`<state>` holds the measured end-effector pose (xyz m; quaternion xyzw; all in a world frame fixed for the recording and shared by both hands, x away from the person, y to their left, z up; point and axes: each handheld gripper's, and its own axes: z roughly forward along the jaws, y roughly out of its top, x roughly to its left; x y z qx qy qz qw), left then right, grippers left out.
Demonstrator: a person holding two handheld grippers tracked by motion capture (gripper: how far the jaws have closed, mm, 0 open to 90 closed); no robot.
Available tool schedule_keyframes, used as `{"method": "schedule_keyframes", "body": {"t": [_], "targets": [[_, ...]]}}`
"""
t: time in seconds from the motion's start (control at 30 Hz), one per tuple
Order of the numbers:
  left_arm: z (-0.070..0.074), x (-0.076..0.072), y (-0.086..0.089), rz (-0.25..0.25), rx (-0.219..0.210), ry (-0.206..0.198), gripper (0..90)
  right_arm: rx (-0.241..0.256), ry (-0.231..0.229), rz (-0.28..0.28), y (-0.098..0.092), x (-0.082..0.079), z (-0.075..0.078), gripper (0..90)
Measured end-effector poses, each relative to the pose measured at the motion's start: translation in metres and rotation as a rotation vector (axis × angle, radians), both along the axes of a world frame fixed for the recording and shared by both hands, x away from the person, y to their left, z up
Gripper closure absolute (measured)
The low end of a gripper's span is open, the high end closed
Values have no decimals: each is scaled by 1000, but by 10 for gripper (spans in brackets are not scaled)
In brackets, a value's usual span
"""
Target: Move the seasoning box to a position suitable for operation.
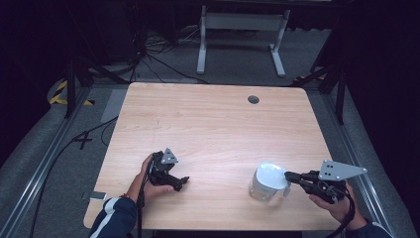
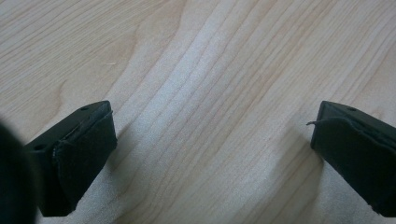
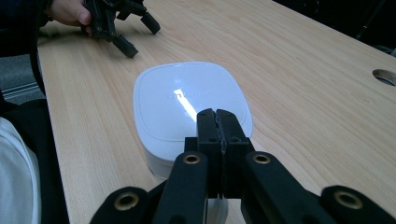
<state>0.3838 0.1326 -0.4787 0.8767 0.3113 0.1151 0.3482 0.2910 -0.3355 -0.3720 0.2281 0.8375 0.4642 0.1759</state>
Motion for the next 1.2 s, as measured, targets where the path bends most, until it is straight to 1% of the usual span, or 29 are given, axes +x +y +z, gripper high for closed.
{"method": "schedule_keyframes", "body": {"t": [0.1, 0.2, 0.23, 0.3, 0.33, 0.37, 0.4, 0.43, 0.47, 0.53, 0.57, 0.67, 0.73, 0.8, 0.83, 0.9, 0.93, 1.0, 1.07, 1.1, 1.13, 1.2], "targets": [[0, -1, 0, 4, 1, -6, 9, -4, -5, 3, 1, -1, 0, 897], [2, -2, -2, 8, 5, -4, 46, -3, -6, 2, 0, -2, 0, 897], [3, -3, -3, 12, -10, 1, 81, -2, -6, 0, 0, -2, 0, 898], [5, -3, -4, 5, -14, -4, 219, -2, -5, 3, 0, -2, 0, 898], [7, -2, -8, -10, -7, -1, 241, -14, -13, 6, 0, -4, 0, 899], [7, -2, -9, -12, -10, -2, 245, -14, -12, 5, 0, -4, 0, 899], [9, -2, -11, -29, 1, -15, 254, -13, -12, 6, 0, -4, 0, 899], [9, -3, -14, -36, -12, -27, 273, -13, -11, 6, 0, -4, 0, 899], [11, -4, -17, -47, -12, -36, 291, -13, -11, 6, 0, -4, 0, 899], [17, -5, -24, -67, -27, -49, 296, -12, -11, 3, -1, -4, 0, 899], [20, -6, -27, -73, -44, -59, 304, -12, -10, 2, -1, -4, 0, 899], [33, -7, -40, -107, -88, -89, 325, -11, -9, -1, -2, -4, -1, 899], [41, -9, -52, -140, -106, -103, 332, -11, -4, -6, -3, -4, -1, 899], [49, -11, -65, -174, -111, -123, 337, -10, -3, -10, -4, -4, -2, 898], [53, -13, -73, -194, -123, -130, 349, -16, -2, -13, -5, -4, -2, 898], [59, -16, -87, -227, -133, -146, 356, -23, -3, -20, -5, -4, -4, 898], [63, -17, -94, -243, -131, -158, 366, -25, -3, -20, -4, -4, -5, 898], [70, -19, -107, -285, -147, -174, 410, -28, 0, -16, -4, -4, -5, 898], [76, -21, -119, -312, -168, -187, 438, -26, 3, -15, -3, -4, -5, 898], [79, -22, -125, -328, -179, -185, 481, -25, 3, -16, -3, -4, -5, 898], [82, -23, -130, -347, -175, -191, 519, -24, 3, -16, -3, -4, -5, 898], [85, -24, -140, -362, -181, -199, 546, -25, -3, -17, -3, -4, -5, 898]]}}
